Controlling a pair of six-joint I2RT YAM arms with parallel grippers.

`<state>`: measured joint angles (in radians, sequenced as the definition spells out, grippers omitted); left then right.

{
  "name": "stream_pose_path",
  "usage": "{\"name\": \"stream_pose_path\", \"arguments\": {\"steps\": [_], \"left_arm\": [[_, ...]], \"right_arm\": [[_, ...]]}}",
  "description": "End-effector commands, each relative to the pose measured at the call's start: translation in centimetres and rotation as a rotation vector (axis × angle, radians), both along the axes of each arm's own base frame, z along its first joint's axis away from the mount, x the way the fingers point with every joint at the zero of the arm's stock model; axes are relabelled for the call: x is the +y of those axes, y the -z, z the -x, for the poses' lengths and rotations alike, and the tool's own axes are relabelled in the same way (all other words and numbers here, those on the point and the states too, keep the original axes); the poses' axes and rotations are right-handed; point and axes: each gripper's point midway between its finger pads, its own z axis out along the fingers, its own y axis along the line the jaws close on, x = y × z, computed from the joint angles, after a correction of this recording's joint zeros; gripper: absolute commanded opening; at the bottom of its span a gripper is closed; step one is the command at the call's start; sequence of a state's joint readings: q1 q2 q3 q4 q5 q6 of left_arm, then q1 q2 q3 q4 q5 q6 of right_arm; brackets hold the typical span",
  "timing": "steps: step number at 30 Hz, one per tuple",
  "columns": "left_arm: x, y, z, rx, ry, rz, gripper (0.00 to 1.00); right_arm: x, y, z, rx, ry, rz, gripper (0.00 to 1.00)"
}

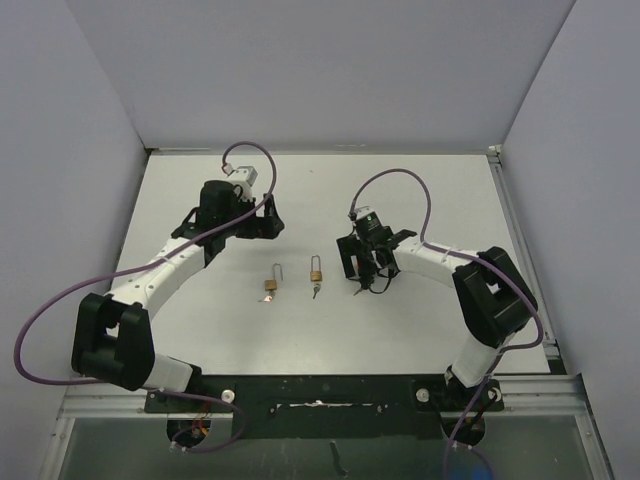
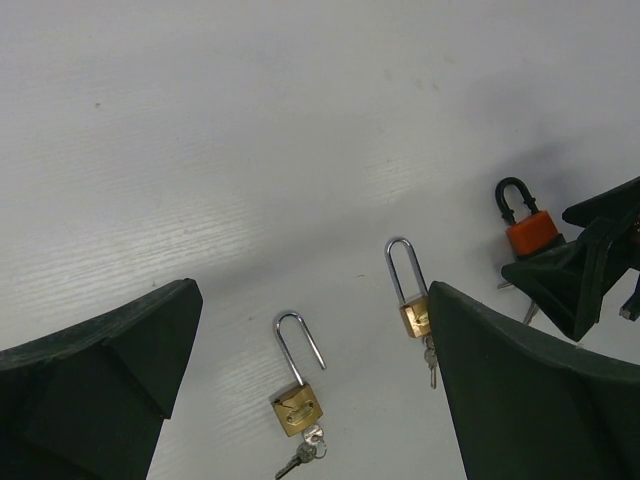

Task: Lock with the key
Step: Pick up the lock from the center of the board.

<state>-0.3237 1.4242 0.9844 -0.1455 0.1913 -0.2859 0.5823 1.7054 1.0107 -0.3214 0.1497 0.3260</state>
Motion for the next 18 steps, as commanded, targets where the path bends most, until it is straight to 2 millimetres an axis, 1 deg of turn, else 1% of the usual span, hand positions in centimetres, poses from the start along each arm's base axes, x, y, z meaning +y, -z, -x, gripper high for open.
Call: {"name": "stream_pose_path", "arguments": {"steps": [1,4,7,10,14,18], "left_arm": [[0.3,-3.0,-1.0,-0.077,-0.015,0.039,0.97],[0.6,-2.9,-0.9,-0.080,-0.019,0.039,0.98],[0.8,-2.9,-0.9,-0.084,-0.020,0.040,0.98],[0.9,-2.9,-1.0,-0.085,-0.020,0.041,0.98],[1.0,-2.9,-1.3,-0.091,-0.019,0.048,0.98],[0.8,-2.9,-1.5,-0.087,-0.017,0.060,0.98]], "right_arm": [[0.5,-1.2,-1.9,-0.053,0.035,-0.014,0.91],[0.6,-0.4,-1.9,-0.034,0.038,-0.006,0.87],[0.7,0.1,-2.0,-0.016,0.044,0.005,0.81],[0.4,0.6,-1.7,0.000,0.061,0.021,0.74],[-0.7,0.9,-1.0,0.022,0.088,0.058,0.65],[-1.8,1.2,0.2,0.043,0.114,0.087,0.62]]}}
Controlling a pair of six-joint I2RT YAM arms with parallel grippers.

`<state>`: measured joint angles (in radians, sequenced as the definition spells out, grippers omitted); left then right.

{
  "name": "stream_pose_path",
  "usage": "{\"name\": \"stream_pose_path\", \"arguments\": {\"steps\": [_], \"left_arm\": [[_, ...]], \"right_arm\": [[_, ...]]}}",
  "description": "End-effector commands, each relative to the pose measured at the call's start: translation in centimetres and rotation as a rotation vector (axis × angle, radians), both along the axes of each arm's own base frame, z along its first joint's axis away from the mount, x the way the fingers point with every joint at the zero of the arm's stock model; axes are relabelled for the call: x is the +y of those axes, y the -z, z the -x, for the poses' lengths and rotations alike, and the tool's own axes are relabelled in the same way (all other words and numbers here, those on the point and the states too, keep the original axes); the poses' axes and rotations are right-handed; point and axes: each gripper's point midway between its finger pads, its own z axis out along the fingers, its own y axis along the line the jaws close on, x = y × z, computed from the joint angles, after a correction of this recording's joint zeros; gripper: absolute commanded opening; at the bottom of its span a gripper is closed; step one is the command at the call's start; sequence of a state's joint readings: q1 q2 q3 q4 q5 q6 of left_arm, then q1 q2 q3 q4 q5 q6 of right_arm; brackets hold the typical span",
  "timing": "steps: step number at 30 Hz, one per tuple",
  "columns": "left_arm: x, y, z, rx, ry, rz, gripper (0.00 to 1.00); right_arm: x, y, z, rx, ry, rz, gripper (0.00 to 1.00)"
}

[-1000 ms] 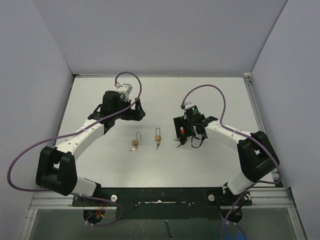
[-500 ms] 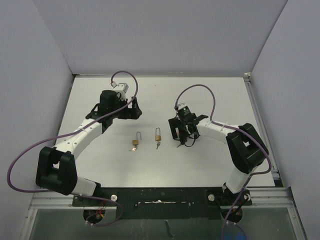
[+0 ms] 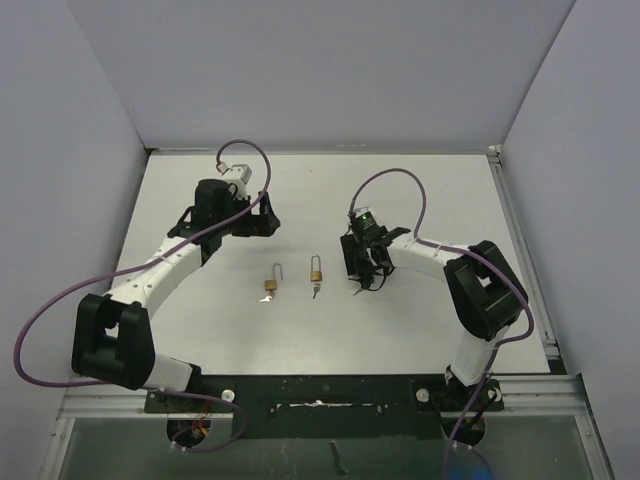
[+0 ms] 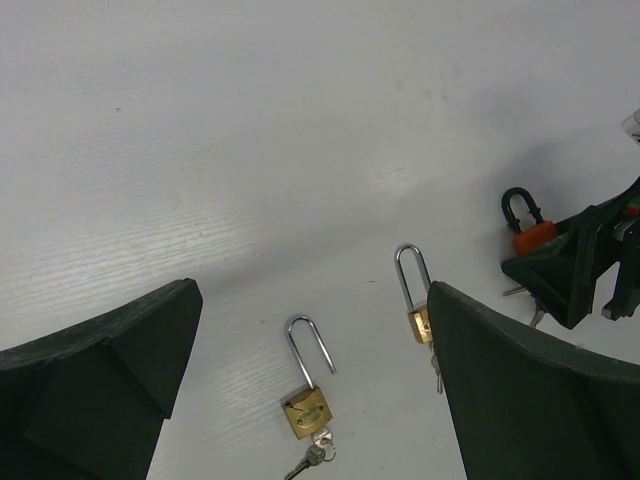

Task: Lock with the key
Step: Pick up the lock from the center of the board.

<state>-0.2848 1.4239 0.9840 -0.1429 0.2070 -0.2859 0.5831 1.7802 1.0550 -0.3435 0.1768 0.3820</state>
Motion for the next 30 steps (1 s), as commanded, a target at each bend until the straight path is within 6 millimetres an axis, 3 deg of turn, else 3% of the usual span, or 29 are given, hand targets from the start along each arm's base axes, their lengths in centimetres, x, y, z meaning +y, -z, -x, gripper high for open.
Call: {"name": "stream_pose_path", "arguments": {"steps": [1,9,14,15,18,21,26,30], "left_arm": [[-0.5,-2.7,-0.9,-0.084,0.009,0.054,0.98],[-1.0,-2.4,-0.6,-0.081,0.013,0.094,0.98],[-0.7,-2.7,-0.5,-0.091,0.006,0.089,0.98],[-0.6,-2.7,-0.4,-0.093,0.003,0.086,0.98],[-0.4,-2.9,-0.4,-0.103,-0.008,0.082,0.97],[-0.6,-3.2,-0.6,-0.105,-0.008,0.095,0.97],[-2.0,-5.2,-0.8,-0.135,0.073,0.132,0.97],[-2.7,-7.2,-0.6,-0.159,0.144,0.120,0.97]], "right_arm": [[-2.1,-0.2,0.9,0.009,0.059,0.071,0.62],[-3.1,0.4,1.6,0.016,0.084,0.098,0.62],[-2.7,0.8,1.2,0.025,0.073,0.096,0.54],[-2.6,0.9,1.3,0.030,0.066,0.095,0.48],[-2.7,1.0,1.6,0.044,0.056,0.098,0.03],[-2.5,0.5,1.5,0.030,0.027,0.092,0.00],[0.1,-4.2,-1.4,-0.117,-0.090,-0.007,0.00],[3.5,-10.7,-3.6,-0.314,-0.273,-0.131,0.00]]}}
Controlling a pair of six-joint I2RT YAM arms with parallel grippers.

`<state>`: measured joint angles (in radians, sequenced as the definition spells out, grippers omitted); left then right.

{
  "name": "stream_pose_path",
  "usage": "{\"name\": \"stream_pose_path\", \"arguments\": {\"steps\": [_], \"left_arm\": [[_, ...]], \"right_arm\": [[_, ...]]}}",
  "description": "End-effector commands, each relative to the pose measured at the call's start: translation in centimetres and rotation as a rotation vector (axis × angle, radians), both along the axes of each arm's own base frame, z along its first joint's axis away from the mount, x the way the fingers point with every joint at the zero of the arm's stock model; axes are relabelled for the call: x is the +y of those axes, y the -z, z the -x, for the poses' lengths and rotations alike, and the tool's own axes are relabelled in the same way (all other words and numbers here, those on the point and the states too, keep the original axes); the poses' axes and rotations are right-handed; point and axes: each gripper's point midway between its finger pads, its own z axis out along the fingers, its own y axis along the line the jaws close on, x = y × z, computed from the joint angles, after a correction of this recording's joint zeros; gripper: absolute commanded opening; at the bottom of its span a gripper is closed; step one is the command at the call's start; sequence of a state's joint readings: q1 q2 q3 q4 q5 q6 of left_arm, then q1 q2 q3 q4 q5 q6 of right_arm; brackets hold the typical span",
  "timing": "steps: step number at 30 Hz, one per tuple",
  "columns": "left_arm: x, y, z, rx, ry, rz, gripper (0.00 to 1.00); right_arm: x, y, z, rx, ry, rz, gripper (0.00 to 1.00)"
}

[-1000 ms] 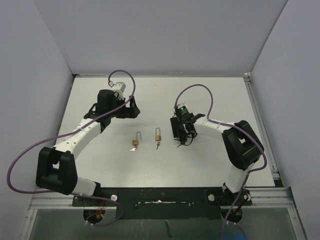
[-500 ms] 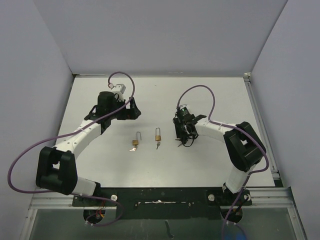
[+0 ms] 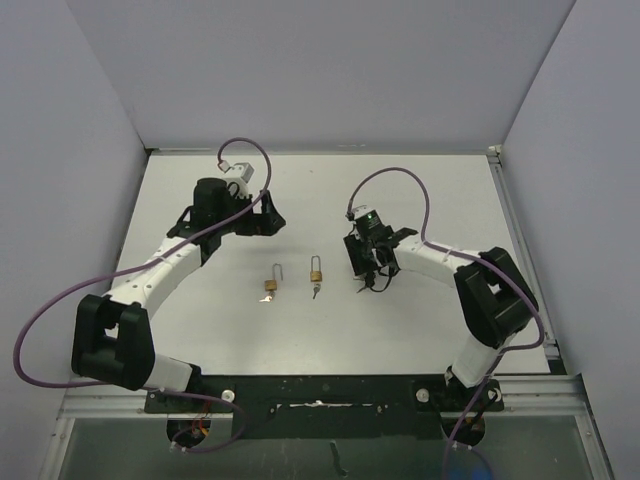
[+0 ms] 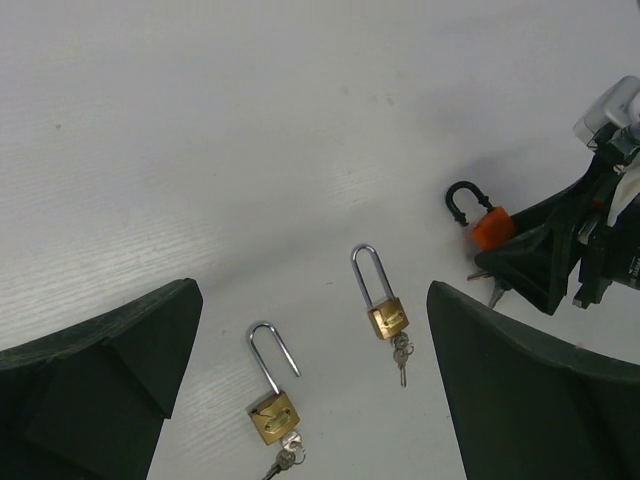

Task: Lock with the key
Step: Pick up the lock from the center of the board.

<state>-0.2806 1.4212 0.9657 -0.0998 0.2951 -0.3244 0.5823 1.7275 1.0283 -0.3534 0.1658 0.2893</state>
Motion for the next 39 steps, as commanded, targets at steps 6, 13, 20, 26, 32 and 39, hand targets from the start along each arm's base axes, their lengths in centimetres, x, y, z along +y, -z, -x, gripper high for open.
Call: {"name": "stream_pose_path", "arguments": {"steps": [6,13,20,26,32,39], "left_arm": [[-3.1,-11.2,0.3,-0.251,0.246,0.079,0.97],[-5.4,-16.4,2.6,-0.337,0.404,0.179,0.92],[-8.9,-20.5,5.7,-0.406,0.599,0.253,0.73],[-10.6,-21.5,9.5,-0.463,0.851,0.331,0.68],[-10.6,-20.9,11.3,-0.460,0.957,0.349,0.65],[-10.4,-20.9,13.7,-0.514,1.106,0.362,0.54]], "right_arm": [[5.2,-19.2,-4.0,-0.575,-0.406,-0.371,0.00],[0.9,-25.9,-0.9,-0.837,-0.499,-0.580,0.00],[1.2,-26.0,2.4,-0.867,-0.609,-0.602,0.00],[2.7,-28.9,5.7,-0.850,-0.752,-0.715,0.00],[3.7,-31.8,8.3,-0.801,-0.845,-0.825,0.00],[4.2,-33.5,10.2,-0.742,-0.904,-0.906,0.00]]}}
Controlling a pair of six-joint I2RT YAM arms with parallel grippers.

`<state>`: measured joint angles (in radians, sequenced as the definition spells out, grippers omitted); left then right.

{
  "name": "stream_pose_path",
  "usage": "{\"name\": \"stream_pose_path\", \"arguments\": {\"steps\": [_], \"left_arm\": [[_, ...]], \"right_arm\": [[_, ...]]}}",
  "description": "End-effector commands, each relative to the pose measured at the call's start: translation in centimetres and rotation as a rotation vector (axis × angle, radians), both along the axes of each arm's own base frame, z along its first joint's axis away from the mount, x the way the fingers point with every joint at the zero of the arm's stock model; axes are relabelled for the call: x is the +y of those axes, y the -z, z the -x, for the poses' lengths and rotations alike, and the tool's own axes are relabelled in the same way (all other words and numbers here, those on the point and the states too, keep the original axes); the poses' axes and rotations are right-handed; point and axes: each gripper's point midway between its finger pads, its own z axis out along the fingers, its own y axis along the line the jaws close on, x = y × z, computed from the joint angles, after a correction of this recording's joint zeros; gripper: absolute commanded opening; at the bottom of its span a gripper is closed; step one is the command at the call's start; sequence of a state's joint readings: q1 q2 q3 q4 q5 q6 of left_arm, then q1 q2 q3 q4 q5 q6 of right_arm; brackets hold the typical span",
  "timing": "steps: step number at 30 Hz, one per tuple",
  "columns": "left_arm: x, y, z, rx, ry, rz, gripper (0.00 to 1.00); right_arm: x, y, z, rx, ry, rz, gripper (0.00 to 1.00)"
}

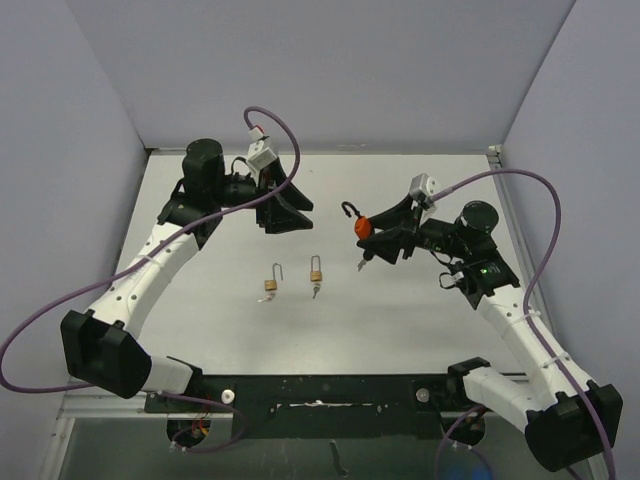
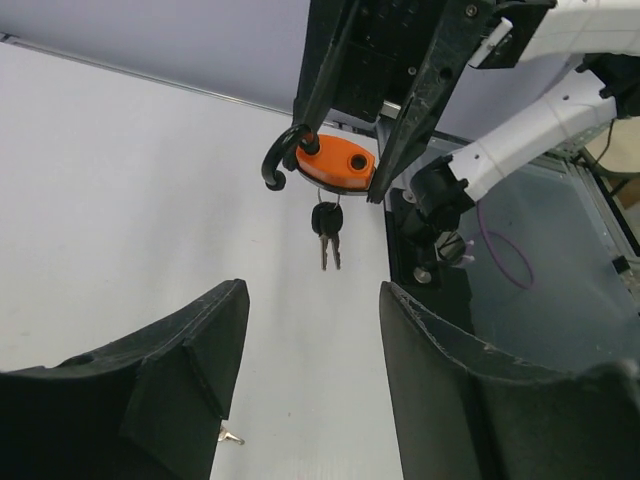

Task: Lock with the key
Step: Pick up the lock from the center of the board, then lock the lock.

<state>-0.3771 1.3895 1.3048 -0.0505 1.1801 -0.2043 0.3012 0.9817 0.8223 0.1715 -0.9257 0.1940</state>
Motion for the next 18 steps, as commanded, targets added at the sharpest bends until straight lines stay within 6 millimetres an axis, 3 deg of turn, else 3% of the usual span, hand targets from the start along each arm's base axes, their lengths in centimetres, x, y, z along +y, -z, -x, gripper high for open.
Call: {"name": "stream_pose_path", "arguments": {"steps": [1,8,18], "left_arm": [[0.4,-1.8,2.6,-0.160,0.124,0.049,0.56],[0.6,-2.3,2.0,-0.201,0.063,0.039,0.64],[0.1,-2.3,1.1,-0.212,0.004,0.023,0.65]], "right_arm": [[0.6,-4.9,2.5,-0.084,-0.116,-0.064,0.00],[1.2,-5.3,3.7,-0.026,-0.218,-0.082,0.00],[3.0,-4.8,4.6,0.029,-0.318,-0.075,0.00]]}}
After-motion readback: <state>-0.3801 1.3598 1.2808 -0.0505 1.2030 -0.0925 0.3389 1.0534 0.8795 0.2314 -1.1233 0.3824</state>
